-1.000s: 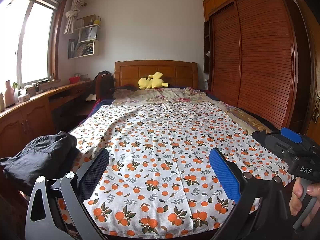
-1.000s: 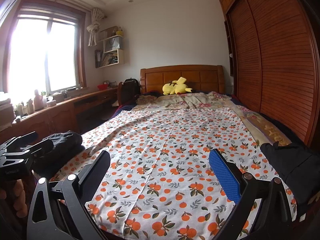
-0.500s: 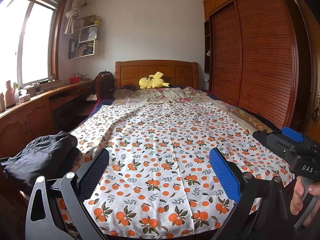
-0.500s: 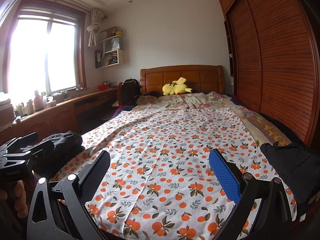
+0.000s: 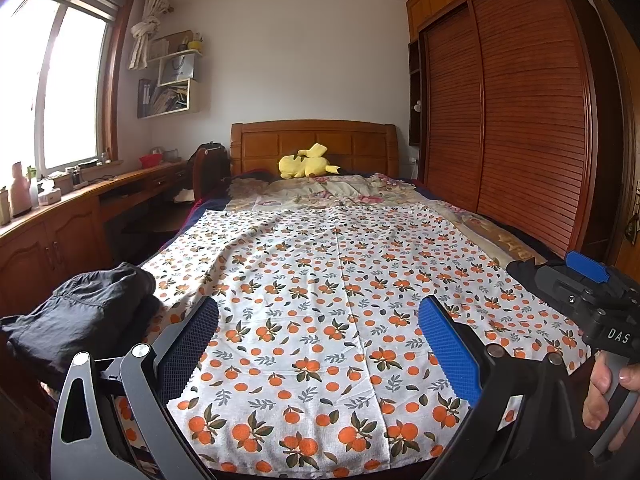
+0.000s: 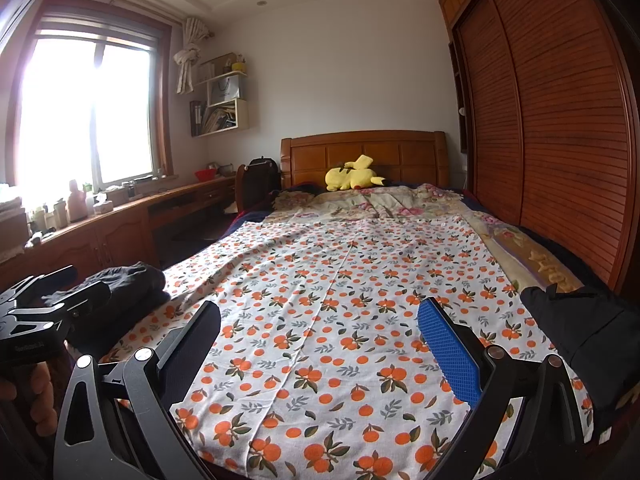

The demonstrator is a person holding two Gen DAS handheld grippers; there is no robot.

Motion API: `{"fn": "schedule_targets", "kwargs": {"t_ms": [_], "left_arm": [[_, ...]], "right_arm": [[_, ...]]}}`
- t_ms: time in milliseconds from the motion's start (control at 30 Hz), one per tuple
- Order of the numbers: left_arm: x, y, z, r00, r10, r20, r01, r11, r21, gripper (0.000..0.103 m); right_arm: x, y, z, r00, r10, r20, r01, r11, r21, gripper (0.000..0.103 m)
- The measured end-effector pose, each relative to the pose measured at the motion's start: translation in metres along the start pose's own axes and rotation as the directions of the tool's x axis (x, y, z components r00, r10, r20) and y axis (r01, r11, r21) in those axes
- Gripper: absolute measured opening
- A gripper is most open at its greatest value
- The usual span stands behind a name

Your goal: Fold large clothes

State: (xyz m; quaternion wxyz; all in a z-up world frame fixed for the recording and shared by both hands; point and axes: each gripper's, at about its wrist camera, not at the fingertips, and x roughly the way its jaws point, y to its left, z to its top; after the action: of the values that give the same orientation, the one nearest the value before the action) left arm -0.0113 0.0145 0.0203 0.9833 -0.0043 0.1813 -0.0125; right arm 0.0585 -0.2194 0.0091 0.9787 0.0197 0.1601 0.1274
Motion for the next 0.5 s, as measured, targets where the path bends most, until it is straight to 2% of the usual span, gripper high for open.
{"fn": "schedule_targets", "kwargs": {"t_ms": [500], "left_arm": [[0.0020,0.0000,-0.0012,1.000,-0.003,0.000,0.003,1.000,-0.005,0.101]], "right_arm": [[0.0000,0.0004,0.0007,1.000,0.000,-0.002,0.000,1.000,0.001,0.096]]}}
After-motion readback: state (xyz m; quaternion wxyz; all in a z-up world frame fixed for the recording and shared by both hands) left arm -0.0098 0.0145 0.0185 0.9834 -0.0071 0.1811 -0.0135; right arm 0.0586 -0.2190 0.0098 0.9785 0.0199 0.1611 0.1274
